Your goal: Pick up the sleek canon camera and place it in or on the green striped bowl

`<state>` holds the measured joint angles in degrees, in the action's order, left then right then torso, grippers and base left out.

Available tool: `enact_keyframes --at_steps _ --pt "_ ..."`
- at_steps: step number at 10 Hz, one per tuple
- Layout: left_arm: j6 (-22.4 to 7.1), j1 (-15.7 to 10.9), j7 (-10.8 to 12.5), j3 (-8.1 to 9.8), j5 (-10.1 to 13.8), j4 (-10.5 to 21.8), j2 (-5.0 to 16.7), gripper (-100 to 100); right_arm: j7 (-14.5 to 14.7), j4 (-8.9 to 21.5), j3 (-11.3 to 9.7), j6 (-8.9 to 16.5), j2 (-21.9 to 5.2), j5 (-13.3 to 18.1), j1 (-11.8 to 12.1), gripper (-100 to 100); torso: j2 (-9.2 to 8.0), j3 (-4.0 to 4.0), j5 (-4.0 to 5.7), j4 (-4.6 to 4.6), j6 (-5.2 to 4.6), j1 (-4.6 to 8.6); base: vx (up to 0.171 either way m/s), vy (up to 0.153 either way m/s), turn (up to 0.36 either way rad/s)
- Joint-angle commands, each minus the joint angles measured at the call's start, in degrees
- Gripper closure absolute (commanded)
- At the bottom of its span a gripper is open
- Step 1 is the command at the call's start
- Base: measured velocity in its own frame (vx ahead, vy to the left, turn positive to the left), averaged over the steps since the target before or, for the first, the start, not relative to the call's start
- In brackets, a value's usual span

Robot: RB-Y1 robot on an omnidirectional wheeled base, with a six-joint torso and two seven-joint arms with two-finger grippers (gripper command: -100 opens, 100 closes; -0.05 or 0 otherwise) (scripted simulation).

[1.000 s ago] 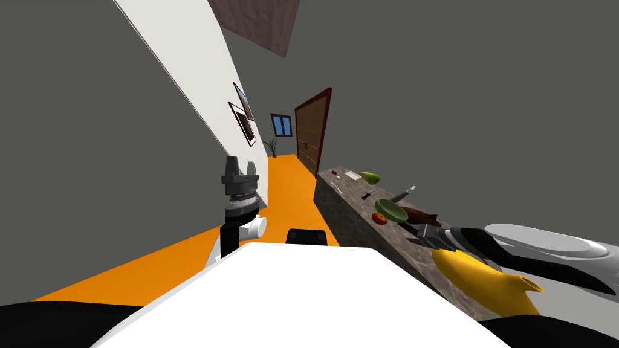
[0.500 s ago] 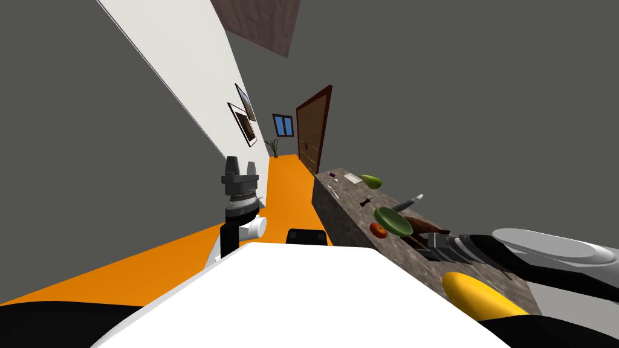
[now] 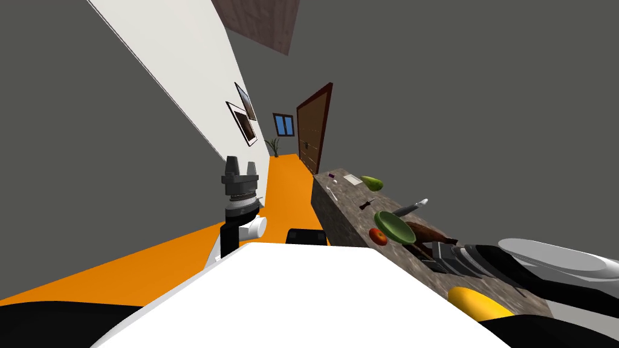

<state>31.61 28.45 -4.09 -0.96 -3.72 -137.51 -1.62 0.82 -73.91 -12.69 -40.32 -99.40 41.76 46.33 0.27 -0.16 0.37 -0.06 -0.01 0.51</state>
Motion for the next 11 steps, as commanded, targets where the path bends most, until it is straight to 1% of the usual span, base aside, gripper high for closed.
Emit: enact_keyframes --at_steps 1,2,3,7,8,9,10,11 --pt "0.0 0.0 0.0 0.0 0.0 0.0 0.0 0 1.02 0.22 -0.45 1.78 1.8 0.09 0.76 -100 0.0 0.0 0.0 0.0 0.0 0.0 0.023 0.028 0.109" --pt "0.0 0.0 0.0 0.0 0.0 0.0 0.0 0 0.12 0.23 -0.72 0.77 1.23 0.64 -0.39 -100 0.07 -0.04 0.02 -0.02 0.0 0.06 0.011 0.013 0.016" --pt "0.0 0.0 0.0 0.01 0.0 0.0 0.0 0 0.15 0.23 -0.8 0.99 1.34 0.7 -0.41 100 0.07 -0.04 0.01 -0.02 -0.01 0.11 0.0 0.0 0.0" --pt "0.0 0.0 0.0 0.01 0.0 0.0 0.0 0 0.11 0.26 -0.78 0.94 1.29 0.68 -0.4 100 0.02 -0.01 0.15 -0.01 0.0 0.27 0.0 0.0 0.0" --pt "0.0 0.0 0.0 0.01 0.0 0.0 0.0 0 0.11 0.26 -0.78 0.94 1.28 0.68 -0.4 0 0.02 -0.02 0.15 -0.01 0.0 0.28 0.0 0.0 0.0" --pt "0.0 0.0 0.0 0.01 0.0 0.0 0.0 0 0.13 -0.35 0.49 0.25 -0.61 -0.64 0.83 100 0.02 -0.02 0.15 -0.01 0.0 0.29 -0.009 -0.013 -0.107" --pt "0.0 0.01 0.0 0.01 0.0 0.0 0.01 0 0.04 0.01 -0.19 0.51 0.25 0.1 0.0 100 -0.01 0.0 0.1 0.0 -0.04 0.31 -0.005 -0.009 -0.027" --pt "0.0 0.0 0.0 0.01 0.0 0.0 0.0 0 0.02 0.01 -0.1 0.38 0.11 0.03 0.05 0 -0.01 0.0 0.15 0.0 -0.02 0.3 0.0 0.0 0.0"
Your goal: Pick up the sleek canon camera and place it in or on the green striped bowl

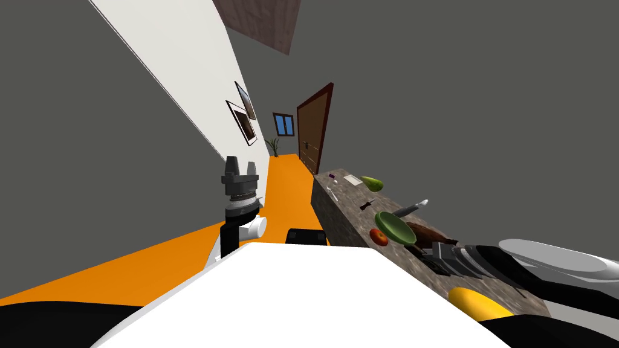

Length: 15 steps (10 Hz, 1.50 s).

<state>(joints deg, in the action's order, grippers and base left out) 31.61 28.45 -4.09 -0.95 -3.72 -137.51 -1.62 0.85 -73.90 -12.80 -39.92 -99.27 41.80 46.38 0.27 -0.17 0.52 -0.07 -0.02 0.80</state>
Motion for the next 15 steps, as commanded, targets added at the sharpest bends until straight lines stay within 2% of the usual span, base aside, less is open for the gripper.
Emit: enact_keyframes --at_steps 1,8,9,10,13,15 --pt "0.0 0.0 0.0 0.0 0.0 0.0 0.0 0 -0.4 0.21 0.35 -0.73 -1.91 -0.63 0.11 100 0.0 0.0 0.0 0.0 0.0 0.0 -0.018 0.043 0.001" --pt "0.0 0.0 0.0 0.0 0.0 0.0 0.0 0 -2.71 1.12 2.17 -3.72 -9.66 -2.91 -0.25 100 -0.07 0.05 -0.14 0.04 0.06 -0.27 -0.039 0.042 -0.032" --pt "0.0 0.0 0.0 0.0 0.0 0.0 0.0 0 -2.71 1.12 2.17 -3.72 -9.66 -2.91 -0.25 100 -0.04 0.04 -0.16 0.04 0.05 -0.28 -0.012 0.015 -0.024" --pt "0.0 0.0 0.0 0.0 0.0 0.0 0.0 0 -3.61 1.16 2.83 -4.86 -11.88 -3.57 -0.64 100 -0.02 0.03 -0.12 0.04 0.05 -0.24 -0.002 0.023 -0.079" --pt "0.0 0.0 0.0 0.0 0.0 0.0 0.0 0 -3.93 1.14 2.91 -5.28 -12.6 -6.13 -0.82 100 0.11 -0.05 -0.14 0.02 0.12 -0.33 0.007 0.02 -0.026" --pt "0.0 0.0 0.0 0.0 0.0 0.0 0.0 0 -3.93 1.14 3.07 -5.28 -12.6 -3.79 -0.82 100 0.14 -0.06 -0.09 0.01 0.12 -0.2 0.0 0.0 0.0"
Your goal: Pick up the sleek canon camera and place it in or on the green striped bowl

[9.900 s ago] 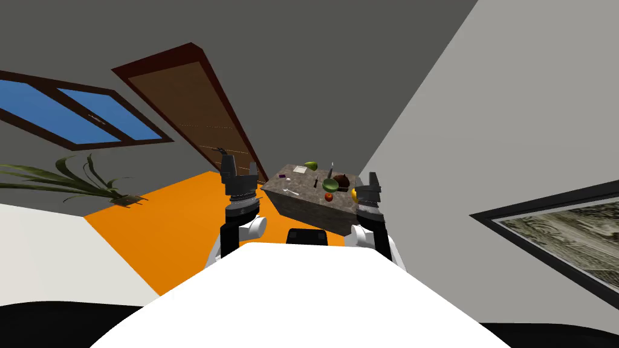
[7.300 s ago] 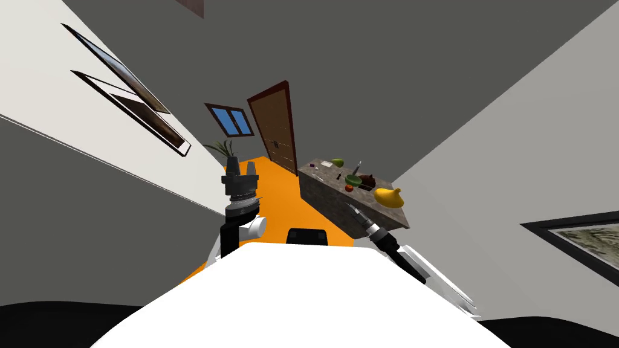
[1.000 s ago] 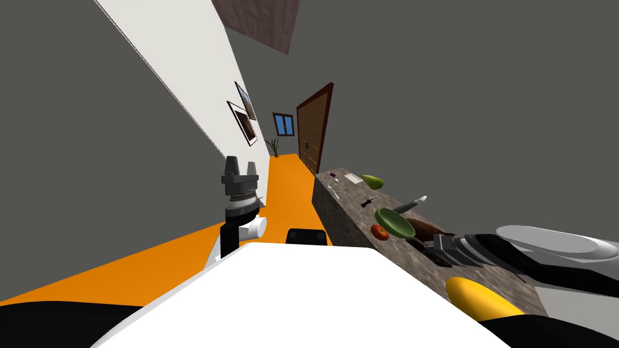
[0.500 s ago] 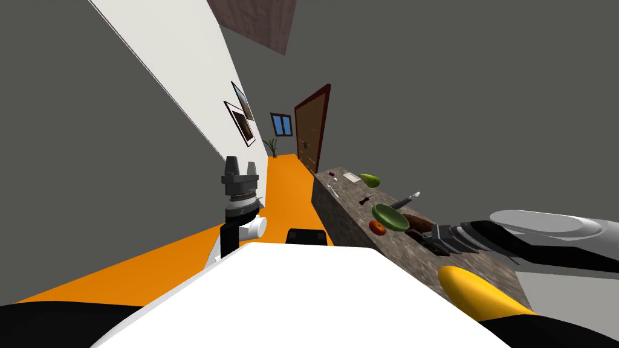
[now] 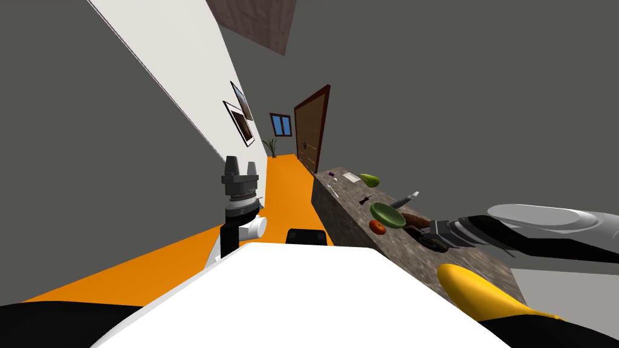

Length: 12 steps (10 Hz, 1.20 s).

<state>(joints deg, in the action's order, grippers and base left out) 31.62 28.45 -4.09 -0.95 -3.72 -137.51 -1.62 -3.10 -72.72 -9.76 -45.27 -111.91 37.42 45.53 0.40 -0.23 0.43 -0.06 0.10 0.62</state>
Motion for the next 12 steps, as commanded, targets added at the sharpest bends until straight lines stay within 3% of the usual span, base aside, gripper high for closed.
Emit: enact_keyframes --at_steps 1,4,5,6,8,12 --pt "0.0 0.0 0.0 0.0 0.0 0.0 0.0 0 -0.98 -0.17 0.77 -1.31 -2.1 -0.07 -0.58 100 0.0 0.0 0.0 0.0 0.0 0.0 0.023 0.022 -0.099" --pt "0.0 0.0 0.0 0.0 0.0 0.0 0.0 0 -2.01 -0.36 1.54 -2.81 -4.14 -0.71 -1.28 100 0.22 -0.12 -0.05 -0.03 0.14 -0.21 0.036 0.023 -0.052" --pt "0.0 0.0 0.0 0.0 0.0 0.0 0.0 0 -2.01 -0.36 3.42 -2.81 -4.14 -0.71 -0.53 100 0.32 -0.18 -0.01 -0.06 0.21 -0.21 0.03 0.016 -0.014" --pt "0.0 0.0 0.0 0.0 0.0 0.0 0.0 0 -2.01 -0.36 1.96 -2.81 -4.14 -0.71 -1.28 100 0.37 -0.22 0.05 -0.08 0.29 -0.22 0.009 0.01 0.02" --pt "0.0 0.01 0.0 0.0 0.0 0.0 0.0 0 -3.78 -0.68 2.78 -5.65 -7.29 -1.65 -2.63 100 0.45 -0.27 0.06 -0.09 0.3 -0.19 0.055 0.023 -0.11" --pt "0.0 0.0 0.0 0.0 0.0 0.0 0.0 0 -4.48 -0.81 3.22 -6.93 -8.45 -1.97 -3.2 100 0.76 -0.48 0.29 -0.22 0.53 -0.14 0.037 0.017 -0.024"
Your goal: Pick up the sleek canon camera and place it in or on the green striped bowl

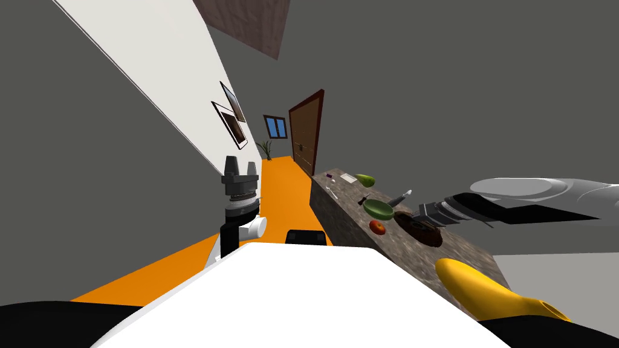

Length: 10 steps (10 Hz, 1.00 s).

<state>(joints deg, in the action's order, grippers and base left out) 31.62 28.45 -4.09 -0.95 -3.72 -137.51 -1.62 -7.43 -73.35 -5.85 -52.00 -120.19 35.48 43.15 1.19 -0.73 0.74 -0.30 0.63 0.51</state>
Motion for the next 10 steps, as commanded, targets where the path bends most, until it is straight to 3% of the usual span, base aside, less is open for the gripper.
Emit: enact_keyframes --at_steps 1,4,5,6,10 --pt "0.0 0.0 0.0 0.0 0.0 0.0 0.0 0 -1.13 -0.35 -0.13 -2.1 -1.69 -0.44 -1.62 100 0.0 0.0 0.0 0.0 0.0 0.0 0.053 0.007 -0.099" --pt "0.0 0.0 0.0 0.0 0.0 0.0 0.0 0 -2.27 -0.48 0.41 -4.48 -3.32 -0.86 -2.54 100 0.09 -0.06 0.0 -0.03 0.01 -0.02 0.05 0.014 -0.067" --pt "0.0 0.0 0.0 0.0 0.0 0.0 0.0 0 -2.01 -0.64 0.18 -3.6 -2.88 -0.69 -2.34 100 0.08 -0.05 0.0 -0.02 0.01 0.0 0.018 0.007 -0.007" --pt "0.0 0.0 0.0 0.0 0.0 0.0 0.0 0 -2.09 -0.57 0.33 -3.84 -2.96 -0.73 -2.3 -100 0.0 -0.01 0.04 -0.02 0.0 0.06 0.0 0.0 0.0" --pt "0.0 0.0 0.0 0.0 0.0 0.0 0.0 0 -2.08 -0.58 0.32 -3.82 -2.96 -0.73 -2.31 -100 -0.11 0.05 0.06 0.01 -0.01 0.13 0.0 0.0 0.0"
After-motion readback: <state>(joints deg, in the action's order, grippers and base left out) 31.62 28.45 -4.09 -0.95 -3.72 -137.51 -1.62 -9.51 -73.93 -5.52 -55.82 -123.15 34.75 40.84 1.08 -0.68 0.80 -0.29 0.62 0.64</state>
